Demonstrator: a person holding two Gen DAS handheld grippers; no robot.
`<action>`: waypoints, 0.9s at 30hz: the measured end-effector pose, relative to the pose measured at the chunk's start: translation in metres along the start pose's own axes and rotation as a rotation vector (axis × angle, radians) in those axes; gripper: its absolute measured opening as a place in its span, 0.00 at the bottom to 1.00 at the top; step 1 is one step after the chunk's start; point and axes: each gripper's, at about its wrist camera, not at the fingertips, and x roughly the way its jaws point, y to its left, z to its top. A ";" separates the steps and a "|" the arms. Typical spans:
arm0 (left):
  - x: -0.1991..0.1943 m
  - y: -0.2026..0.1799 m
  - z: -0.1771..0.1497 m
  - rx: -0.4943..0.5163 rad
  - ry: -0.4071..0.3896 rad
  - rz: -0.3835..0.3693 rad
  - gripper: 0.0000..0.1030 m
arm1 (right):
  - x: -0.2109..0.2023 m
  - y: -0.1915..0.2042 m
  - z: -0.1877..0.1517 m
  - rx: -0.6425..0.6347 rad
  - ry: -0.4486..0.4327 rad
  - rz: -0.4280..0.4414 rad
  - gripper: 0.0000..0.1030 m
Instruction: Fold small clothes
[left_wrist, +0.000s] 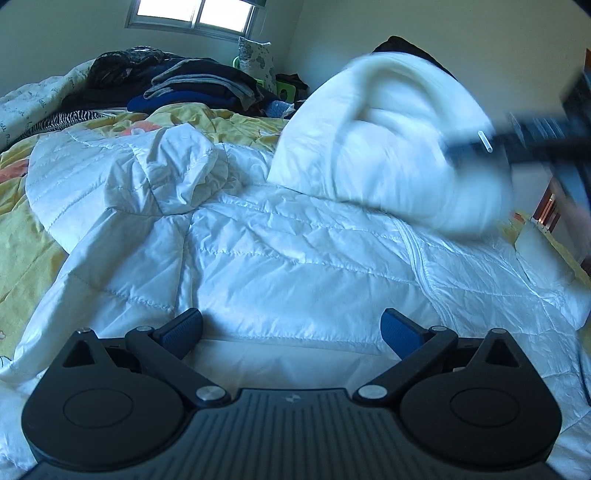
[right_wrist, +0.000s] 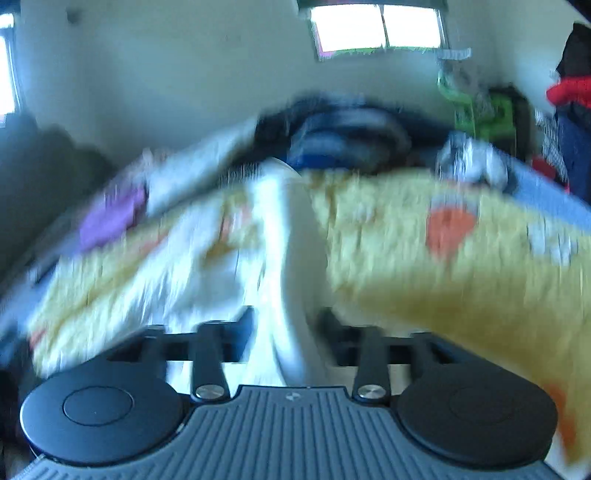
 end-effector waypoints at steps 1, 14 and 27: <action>0.000 0.000 0.000 0.000 0.000 0.000 1.00 | -0.004 0.000 -0.011 0.028 0.013 -0.020 0.58; -0.003 -0.007 0.001 0.038 0.020 0.035 1.00 | -0.061 -0.046 -0.186 1.030 -0.431 0.207 0.81; 0.021 0.017 0.055 -0.522 0.145 -0.248 1.00 | -0.045 -0.045 -0.209 0.894 -0.557 0.259 0.85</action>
